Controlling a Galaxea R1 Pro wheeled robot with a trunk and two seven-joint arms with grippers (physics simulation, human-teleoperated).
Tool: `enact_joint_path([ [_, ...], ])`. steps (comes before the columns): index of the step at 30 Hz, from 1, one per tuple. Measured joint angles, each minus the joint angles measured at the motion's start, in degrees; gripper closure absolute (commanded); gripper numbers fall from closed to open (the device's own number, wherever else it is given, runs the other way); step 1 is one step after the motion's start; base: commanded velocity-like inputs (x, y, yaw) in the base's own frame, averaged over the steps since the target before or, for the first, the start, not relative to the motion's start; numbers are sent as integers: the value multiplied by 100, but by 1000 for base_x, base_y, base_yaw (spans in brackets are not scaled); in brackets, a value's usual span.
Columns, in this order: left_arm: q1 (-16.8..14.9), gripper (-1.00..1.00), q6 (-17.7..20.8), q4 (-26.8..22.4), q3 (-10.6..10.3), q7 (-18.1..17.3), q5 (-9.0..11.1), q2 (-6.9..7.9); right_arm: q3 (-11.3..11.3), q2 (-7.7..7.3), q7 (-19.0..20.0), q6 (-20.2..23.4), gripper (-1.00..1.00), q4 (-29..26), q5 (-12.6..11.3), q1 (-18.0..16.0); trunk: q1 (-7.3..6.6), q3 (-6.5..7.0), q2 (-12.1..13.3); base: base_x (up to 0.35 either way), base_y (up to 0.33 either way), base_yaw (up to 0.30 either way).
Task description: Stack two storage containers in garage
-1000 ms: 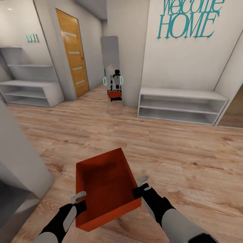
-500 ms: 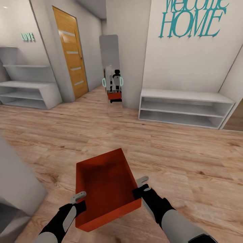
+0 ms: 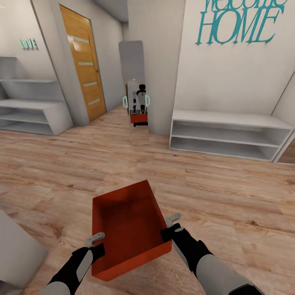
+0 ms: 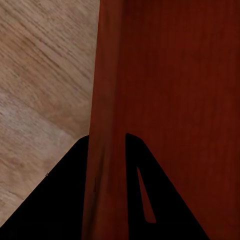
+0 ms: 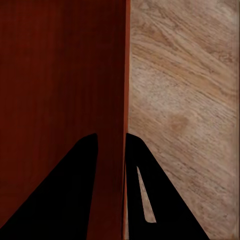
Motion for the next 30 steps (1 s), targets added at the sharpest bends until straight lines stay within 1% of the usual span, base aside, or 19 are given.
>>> enact_joint_path([
  [16,-1,100,4,0,-5,-12,-4,6,-3,4,-4,-2,100,2,3,0,-1,0,0,332,0,0],
  [19,0,100,-6,-1,1,26,-7,-27,-6,-27,32,-7,100,1,2,-1,1,0,0,119,0,99],
  [23,0,100,-35,-3,-21,113,8,-83,-20,-83,101,-36,100,4,7,-1,2,0,0,26,0,238],
  [27,0,100,-33,-9,-26,85,5,-63,-18,-65,77,-46,100,8,3,-1,2,0,0,4,0,279],
  [30,0,100,-27,-10,-19,17,-7,-19,-11,-23,24,-47,100,9,1,-1,2,0,0,0,0,286],
])
